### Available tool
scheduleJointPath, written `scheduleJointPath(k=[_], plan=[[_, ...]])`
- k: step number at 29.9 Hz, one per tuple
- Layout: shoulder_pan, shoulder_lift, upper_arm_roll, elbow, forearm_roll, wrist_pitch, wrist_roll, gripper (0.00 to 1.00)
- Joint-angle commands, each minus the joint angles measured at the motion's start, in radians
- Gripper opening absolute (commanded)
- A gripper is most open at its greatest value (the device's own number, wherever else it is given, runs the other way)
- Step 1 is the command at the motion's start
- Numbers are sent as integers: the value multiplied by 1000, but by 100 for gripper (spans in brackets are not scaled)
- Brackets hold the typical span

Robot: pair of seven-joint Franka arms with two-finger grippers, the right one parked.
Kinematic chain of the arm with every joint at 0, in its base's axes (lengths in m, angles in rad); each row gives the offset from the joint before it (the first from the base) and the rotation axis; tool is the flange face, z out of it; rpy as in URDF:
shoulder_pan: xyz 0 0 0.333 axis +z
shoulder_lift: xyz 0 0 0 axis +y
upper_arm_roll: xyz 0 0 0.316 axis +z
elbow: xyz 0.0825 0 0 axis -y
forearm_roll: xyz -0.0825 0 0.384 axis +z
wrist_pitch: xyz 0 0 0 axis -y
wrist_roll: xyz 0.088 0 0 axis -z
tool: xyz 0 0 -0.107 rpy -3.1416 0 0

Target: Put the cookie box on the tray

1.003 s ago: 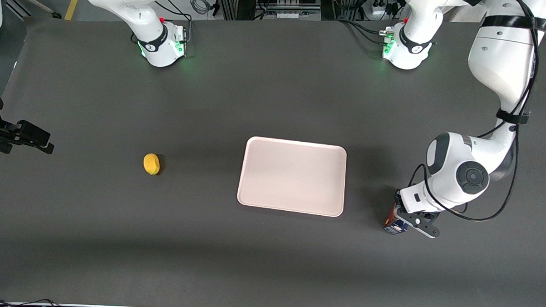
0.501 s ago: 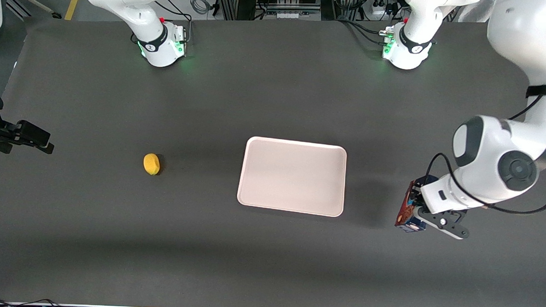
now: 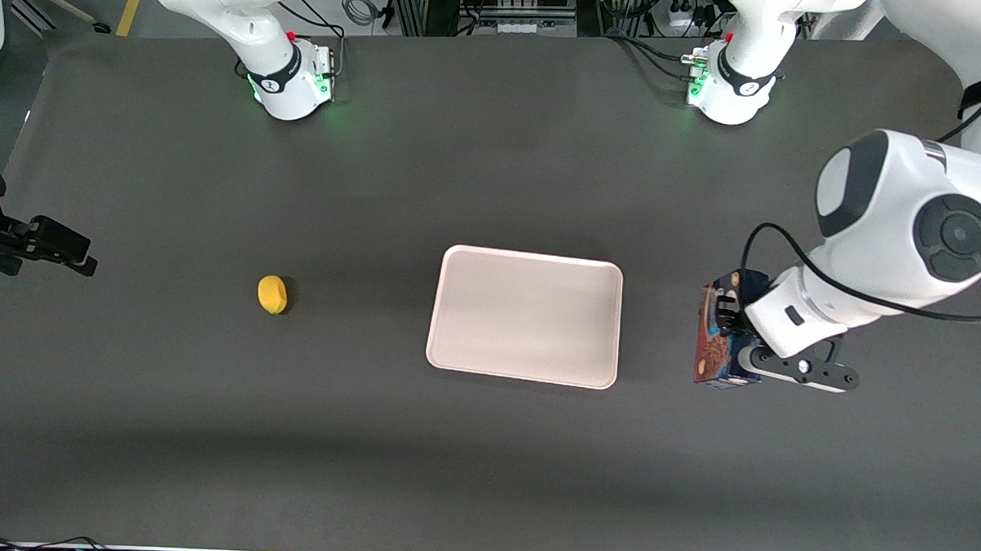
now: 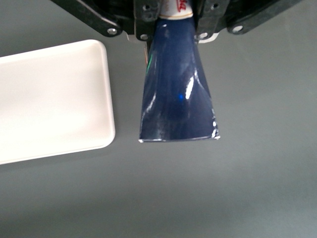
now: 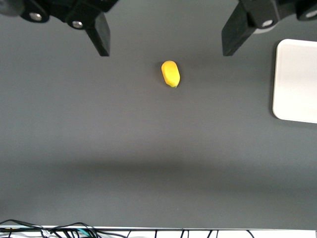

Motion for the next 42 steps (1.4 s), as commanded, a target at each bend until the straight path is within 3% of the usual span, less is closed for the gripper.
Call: scheduleJointPath(k=[1,12,23,33,42], plan=[[-44,-13,2,27,-17,-25,-135,15],[-88,18,-65,15,12,5,-247,14],[-116,55,-136,-134,141,231,-382,15],[-142,118,-137,-249,209,432,-444,16],[-164,170,-137,-297,213,513,-459,16]])
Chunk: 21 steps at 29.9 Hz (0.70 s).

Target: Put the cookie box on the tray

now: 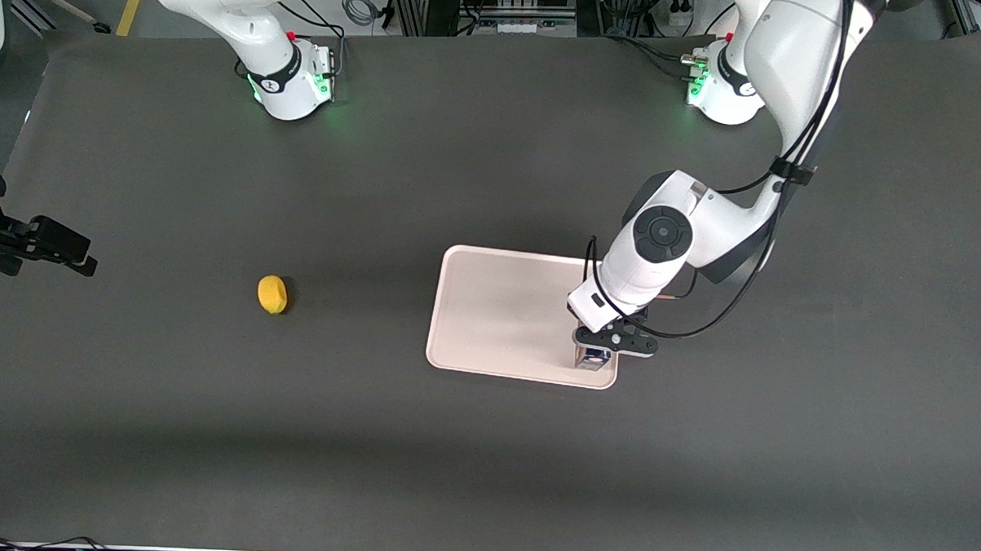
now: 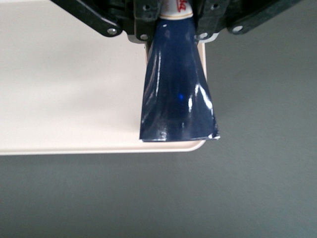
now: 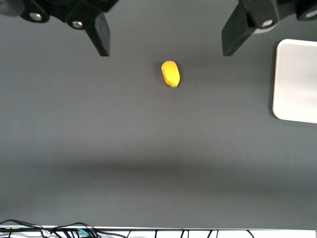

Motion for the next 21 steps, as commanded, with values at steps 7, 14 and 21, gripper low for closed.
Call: scheduleJointPath(k=[7,14,21], plan=[[-25,16,3,-27,24,34,-62,15],[-25,28,3,-27,54,35,-65,18],[-28,39,4,-32,60,60,-71,18]])
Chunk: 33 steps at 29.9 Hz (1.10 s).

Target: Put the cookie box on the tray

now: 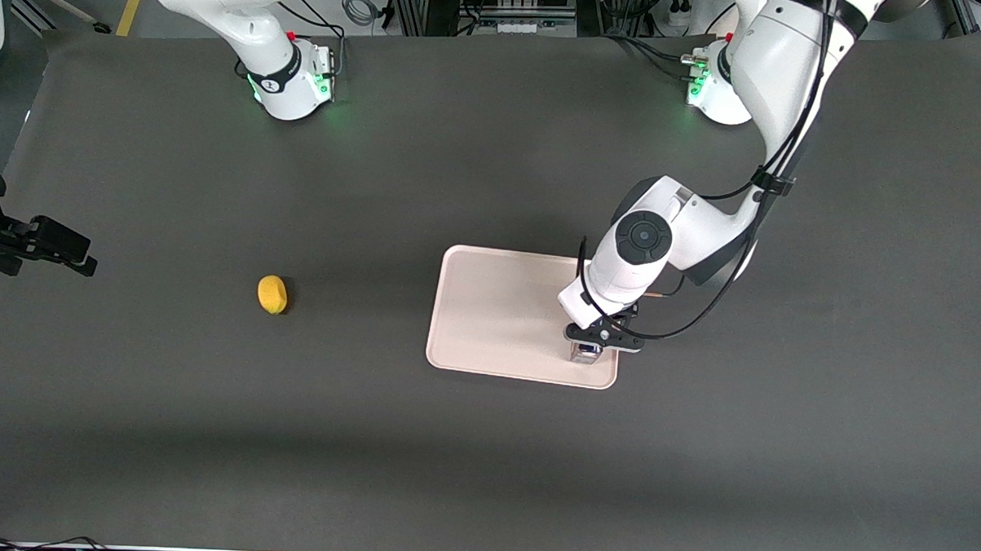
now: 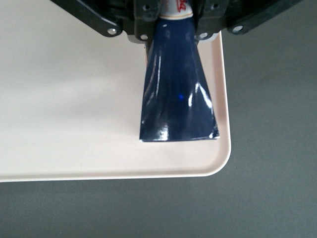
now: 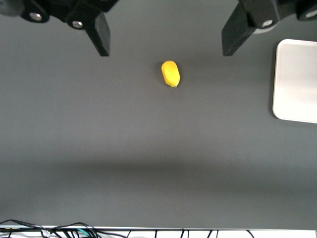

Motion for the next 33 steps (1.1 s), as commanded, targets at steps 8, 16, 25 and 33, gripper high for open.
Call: scheduleJointPath(k=[8,16,25,33], plan=[[-10,17,11,-8,26,47,-42,21],[-10,25,12,-8,26,49,-43,69],[-9,25,12,-5,25,53,-45,100],[-10,25,12,-6,25,53,-45,100]])
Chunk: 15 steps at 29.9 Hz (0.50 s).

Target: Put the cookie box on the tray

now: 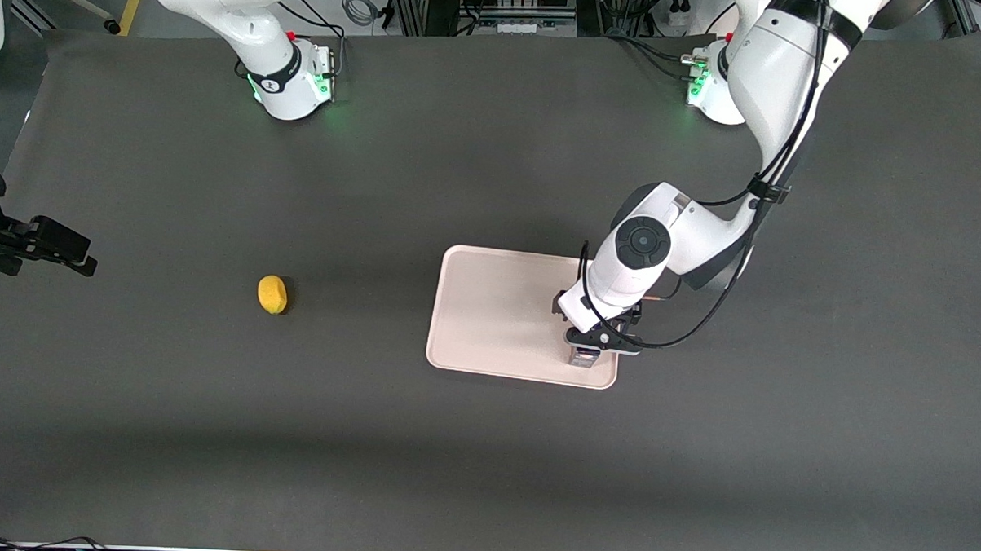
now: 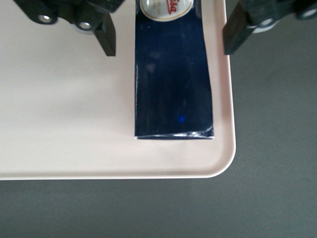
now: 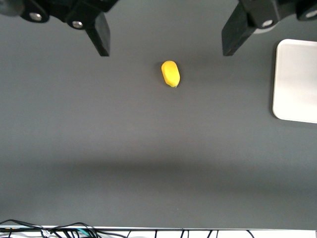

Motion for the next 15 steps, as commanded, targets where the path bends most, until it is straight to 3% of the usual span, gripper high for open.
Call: scheduleJointPath(k=[1,15], plan=[[-9,-1,8,-3,19,16,-27,100],[-7,-39,7,12,7,-6,-24,100]])
